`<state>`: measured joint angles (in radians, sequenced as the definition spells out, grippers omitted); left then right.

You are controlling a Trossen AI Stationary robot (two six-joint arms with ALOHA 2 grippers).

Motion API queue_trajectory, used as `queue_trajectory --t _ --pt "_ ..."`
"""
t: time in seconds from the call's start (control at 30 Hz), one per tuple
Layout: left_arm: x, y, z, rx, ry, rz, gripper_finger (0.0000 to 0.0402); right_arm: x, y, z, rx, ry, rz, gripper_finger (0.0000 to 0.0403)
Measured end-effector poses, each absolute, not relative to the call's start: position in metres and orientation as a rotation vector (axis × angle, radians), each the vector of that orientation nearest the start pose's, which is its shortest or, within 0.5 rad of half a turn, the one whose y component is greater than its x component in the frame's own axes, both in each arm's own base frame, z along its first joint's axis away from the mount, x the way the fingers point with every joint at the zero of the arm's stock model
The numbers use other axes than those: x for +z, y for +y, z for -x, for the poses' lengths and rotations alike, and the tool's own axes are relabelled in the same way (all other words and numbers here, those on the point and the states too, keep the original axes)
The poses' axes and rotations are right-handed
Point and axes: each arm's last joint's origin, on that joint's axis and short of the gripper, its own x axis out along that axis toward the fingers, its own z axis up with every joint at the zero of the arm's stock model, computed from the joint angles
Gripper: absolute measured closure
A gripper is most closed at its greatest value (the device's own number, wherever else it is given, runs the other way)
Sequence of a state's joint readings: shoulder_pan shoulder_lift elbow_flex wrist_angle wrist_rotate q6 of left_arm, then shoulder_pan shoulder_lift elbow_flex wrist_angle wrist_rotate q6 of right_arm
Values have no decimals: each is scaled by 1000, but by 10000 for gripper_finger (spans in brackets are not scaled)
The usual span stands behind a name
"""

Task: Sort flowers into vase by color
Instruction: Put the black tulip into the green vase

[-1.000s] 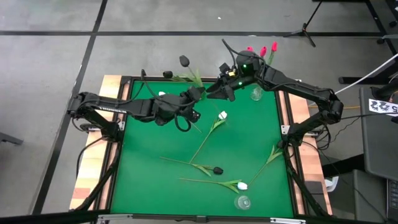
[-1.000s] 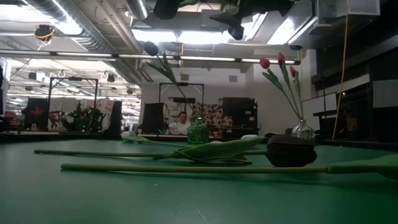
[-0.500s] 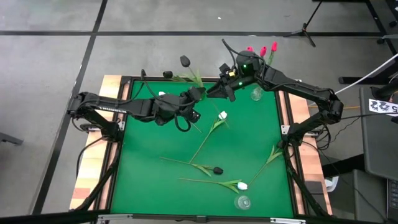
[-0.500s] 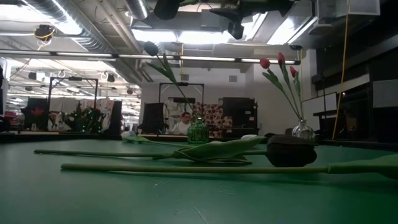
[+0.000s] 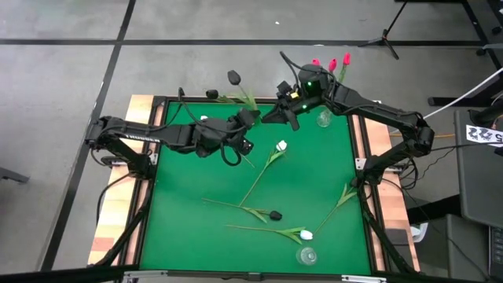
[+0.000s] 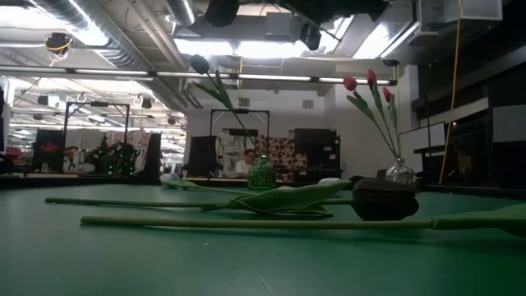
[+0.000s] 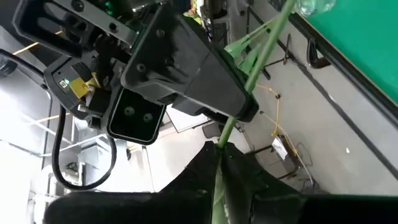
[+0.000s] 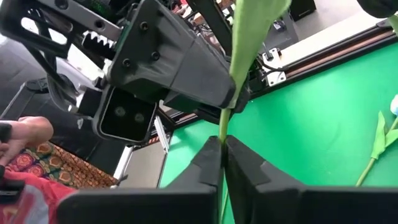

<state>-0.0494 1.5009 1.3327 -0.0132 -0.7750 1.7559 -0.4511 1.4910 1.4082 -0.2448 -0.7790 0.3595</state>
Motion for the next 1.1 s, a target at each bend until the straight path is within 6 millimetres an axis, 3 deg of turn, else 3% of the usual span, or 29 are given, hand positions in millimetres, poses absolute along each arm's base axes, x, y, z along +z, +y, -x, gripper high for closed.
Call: queue_trajectory --t 0.23,0.43,0.57,0.73,1.0,1.1 --pt "375 3 -340 426 682 -1656 346 379 -127 -308 249 312 -507 396" --pt "397 3 -332 539 496 -1405 294 385 -127 -308 233 263 -451 399" --pt "415 -1 -320 569 358 -1257 253 376 -133 -312 139 273 -457 400" --pt "416 -7 -317 582 316 -1107 217 385 -137 -308 81 227 -426 400" --pt "433 -3 -288 748 209 -667 208 395 -145 -310 -141 103 -219 401" --pt "443 4 -266 776 160 -490 208 399 -149 -312 -236 52 -91 402"
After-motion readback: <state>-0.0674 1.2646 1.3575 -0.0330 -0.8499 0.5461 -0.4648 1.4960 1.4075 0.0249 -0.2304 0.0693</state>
